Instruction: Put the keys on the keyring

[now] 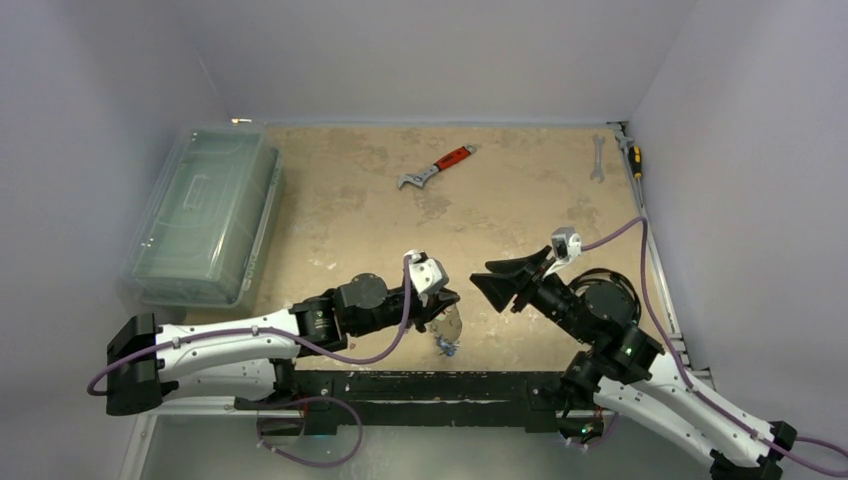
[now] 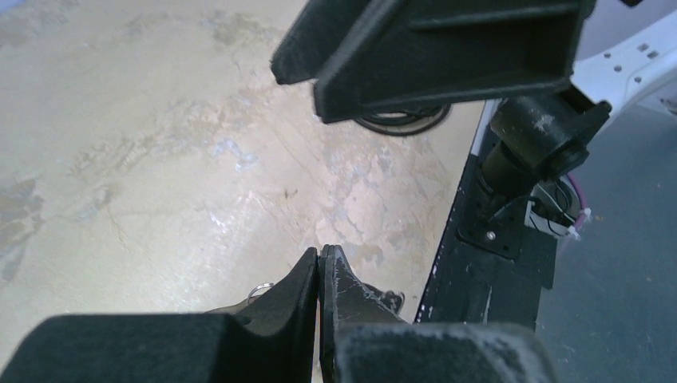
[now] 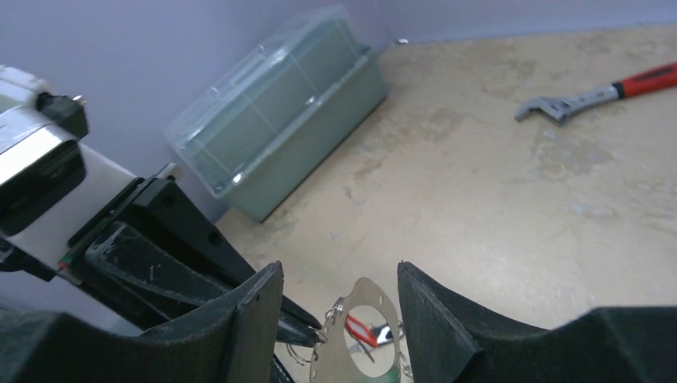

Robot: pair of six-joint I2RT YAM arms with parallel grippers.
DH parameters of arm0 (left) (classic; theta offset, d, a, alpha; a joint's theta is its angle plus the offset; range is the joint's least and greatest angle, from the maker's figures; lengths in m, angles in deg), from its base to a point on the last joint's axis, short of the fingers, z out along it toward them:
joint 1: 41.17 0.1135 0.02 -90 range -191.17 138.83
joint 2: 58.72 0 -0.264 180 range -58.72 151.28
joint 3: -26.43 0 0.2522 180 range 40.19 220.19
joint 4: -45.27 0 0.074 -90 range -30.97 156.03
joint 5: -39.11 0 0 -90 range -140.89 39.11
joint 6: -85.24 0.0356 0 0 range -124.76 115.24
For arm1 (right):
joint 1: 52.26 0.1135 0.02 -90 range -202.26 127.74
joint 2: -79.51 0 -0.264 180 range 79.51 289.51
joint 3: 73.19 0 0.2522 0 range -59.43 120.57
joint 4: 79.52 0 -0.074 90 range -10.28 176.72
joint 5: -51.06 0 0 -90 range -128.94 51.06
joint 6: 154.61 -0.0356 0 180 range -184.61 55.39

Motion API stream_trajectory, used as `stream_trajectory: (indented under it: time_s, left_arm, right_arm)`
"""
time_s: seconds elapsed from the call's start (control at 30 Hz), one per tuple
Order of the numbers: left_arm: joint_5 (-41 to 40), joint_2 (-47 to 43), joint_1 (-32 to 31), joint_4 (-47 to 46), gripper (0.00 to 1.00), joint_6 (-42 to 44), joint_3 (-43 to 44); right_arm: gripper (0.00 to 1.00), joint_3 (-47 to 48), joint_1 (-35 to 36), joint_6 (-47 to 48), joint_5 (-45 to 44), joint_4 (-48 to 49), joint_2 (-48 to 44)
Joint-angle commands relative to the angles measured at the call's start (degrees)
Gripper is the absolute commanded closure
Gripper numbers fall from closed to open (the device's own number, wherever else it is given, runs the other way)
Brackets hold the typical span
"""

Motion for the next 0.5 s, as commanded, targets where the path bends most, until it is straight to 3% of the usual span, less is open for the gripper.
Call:
stream_trajectory:
  time_s: [0.0,0.33,0.47]
  left_arm:
    - [1.4,-2.7,1.9,-6.1,1.00,2.2,1.4]
    - [4.9,-1.7,2.6,-8.1,1.00,-1.9,1.4]
    - [-1.5,-0.5,2.8,-6.2,1.00,-3.2,0.4]
  right_arm:
    - [0.43,-0.4,0.0,4.2,4.6,8.7,0.4]
    - [0.42,-5.4,0.0,5.7,8.6,15.9,3.0]
    - [0.43,-7.0,0.0,4.8,7.2,15.1,2.1]
